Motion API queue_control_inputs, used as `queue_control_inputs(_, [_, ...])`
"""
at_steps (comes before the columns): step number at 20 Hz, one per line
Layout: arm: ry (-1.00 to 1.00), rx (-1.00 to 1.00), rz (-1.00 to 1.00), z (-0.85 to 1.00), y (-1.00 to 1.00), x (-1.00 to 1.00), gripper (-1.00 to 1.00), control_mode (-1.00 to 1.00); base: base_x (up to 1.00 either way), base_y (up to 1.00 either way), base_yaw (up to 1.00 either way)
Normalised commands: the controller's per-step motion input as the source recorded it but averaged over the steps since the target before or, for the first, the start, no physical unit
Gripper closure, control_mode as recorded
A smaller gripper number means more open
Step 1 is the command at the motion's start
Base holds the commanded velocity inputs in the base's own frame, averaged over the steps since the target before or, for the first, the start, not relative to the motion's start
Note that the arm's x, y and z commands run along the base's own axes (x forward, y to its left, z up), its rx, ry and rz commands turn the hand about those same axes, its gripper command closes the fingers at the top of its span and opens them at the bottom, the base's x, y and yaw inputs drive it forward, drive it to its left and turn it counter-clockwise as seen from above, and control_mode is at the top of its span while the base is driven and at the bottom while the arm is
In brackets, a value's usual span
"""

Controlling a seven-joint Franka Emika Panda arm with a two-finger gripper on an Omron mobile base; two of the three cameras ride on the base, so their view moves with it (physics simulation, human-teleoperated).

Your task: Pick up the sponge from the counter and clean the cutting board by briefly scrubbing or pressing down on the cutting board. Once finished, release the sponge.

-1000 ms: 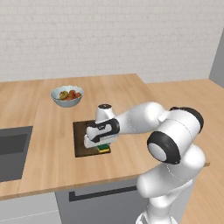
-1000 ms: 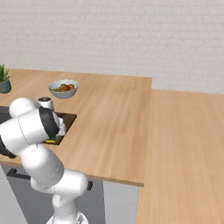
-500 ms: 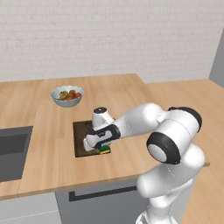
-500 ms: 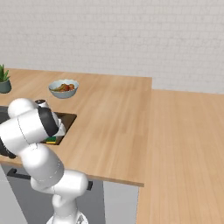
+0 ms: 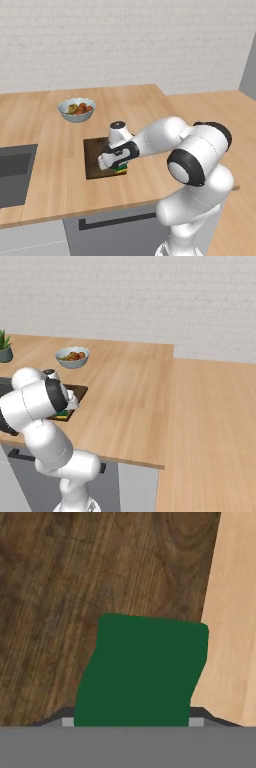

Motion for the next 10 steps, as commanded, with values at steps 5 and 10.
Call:
queue_control_inputs(5, [0.00, 0.13, 0.00, 0.00, -0.38, 0.35, 1.00, -1.00, 0.00, 0.00, 0.00])
queue_control_inputs(10, [0.00, 0.10, 0.04, 0.00, -0.11, 0.53, 1.00, -1.00, 0.00, 0.00, 0.00])
